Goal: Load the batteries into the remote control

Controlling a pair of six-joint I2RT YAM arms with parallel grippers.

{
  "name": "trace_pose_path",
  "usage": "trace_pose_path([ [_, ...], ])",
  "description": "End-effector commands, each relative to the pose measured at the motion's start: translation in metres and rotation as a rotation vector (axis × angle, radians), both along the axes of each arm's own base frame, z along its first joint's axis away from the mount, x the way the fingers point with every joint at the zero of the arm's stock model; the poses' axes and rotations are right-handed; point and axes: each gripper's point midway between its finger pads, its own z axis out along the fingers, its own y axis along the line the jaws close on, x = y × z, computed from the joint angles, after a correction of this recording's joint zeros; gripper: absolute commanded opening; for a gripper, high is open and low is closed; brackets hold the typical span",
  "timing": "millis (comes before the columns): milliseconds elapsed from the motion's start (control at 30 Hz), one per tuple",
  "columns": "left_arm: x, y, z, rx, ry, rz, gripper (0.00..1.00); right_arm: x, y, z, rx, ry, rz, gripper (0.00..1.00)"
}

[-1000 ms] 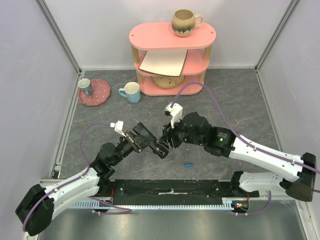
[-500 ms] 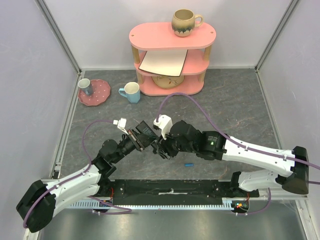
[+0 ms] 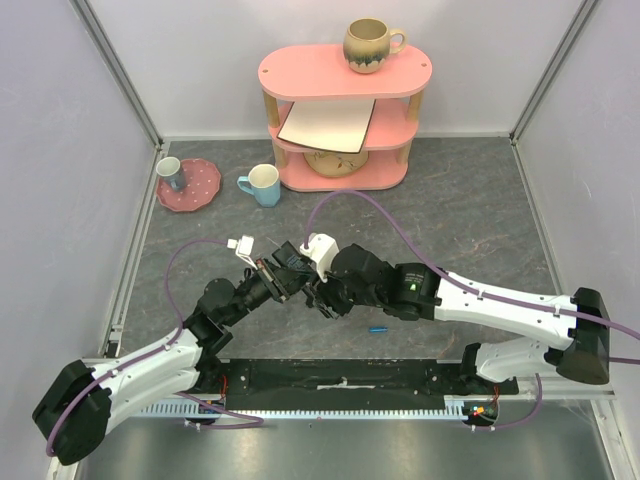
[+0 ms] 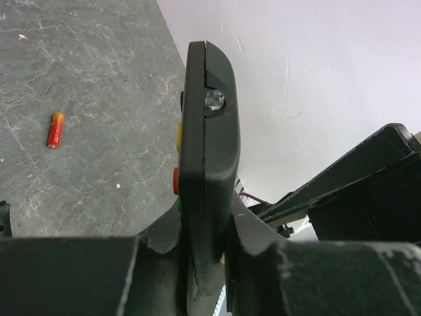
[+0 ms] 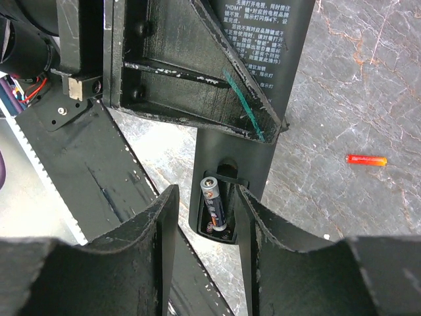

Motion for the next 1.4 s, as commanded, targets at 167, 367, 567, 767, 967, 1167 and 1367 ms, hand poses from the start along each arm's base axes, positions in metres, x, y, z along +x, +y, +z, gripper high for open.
trace_pose_path([
  [167, -0.003, -0.002, 0.036, -0.083, -0.061, -0.021, 0.02, 0.002, 0.009, 0.008, 0.032, -0.026, 0.011, 0.42],
  [367, -0.003, -0.001, 0.035, -0.083, -0.06, -0.019, 0.02, 0.0, 0.01, 0.002, 0.022, -0.014, 0.018, 0.38],
  [567, -0.003, -0.001, 0.036, -0.086, -0.061, -0.018, 0.02, -0.001, 0.012, -0.002, 0.022, -0.004, 0.023, 0.33],
  [767, -0.004, 0.0, 0.036, -0.089, -0.062, -0.016, 0.02, -0.001, 0.011, -0.005, 0.019, -0.002, 0.018, 0.23],
  [967, -0.004, 0.0, 0.034, -0.084, -0.056, -0.016, 0.02, 0.003, 0.008, -0.003, 0.035, -0.011, -0.021, 0.1],
  [1167, -0.002, 0.001, 0.029, -0.078, -0.047, -0.004, 0.02, 0.007, 0.005, 0.015, 0.111, -0.025, -0.07, 0.0],
  [1367, 0.0, 0.002, 0.029, -0.085, -0.039, 0.012, 0.02, 0.011, -0.006, 0.038, 0.252, -0.053, -0.149, 0.0],
])
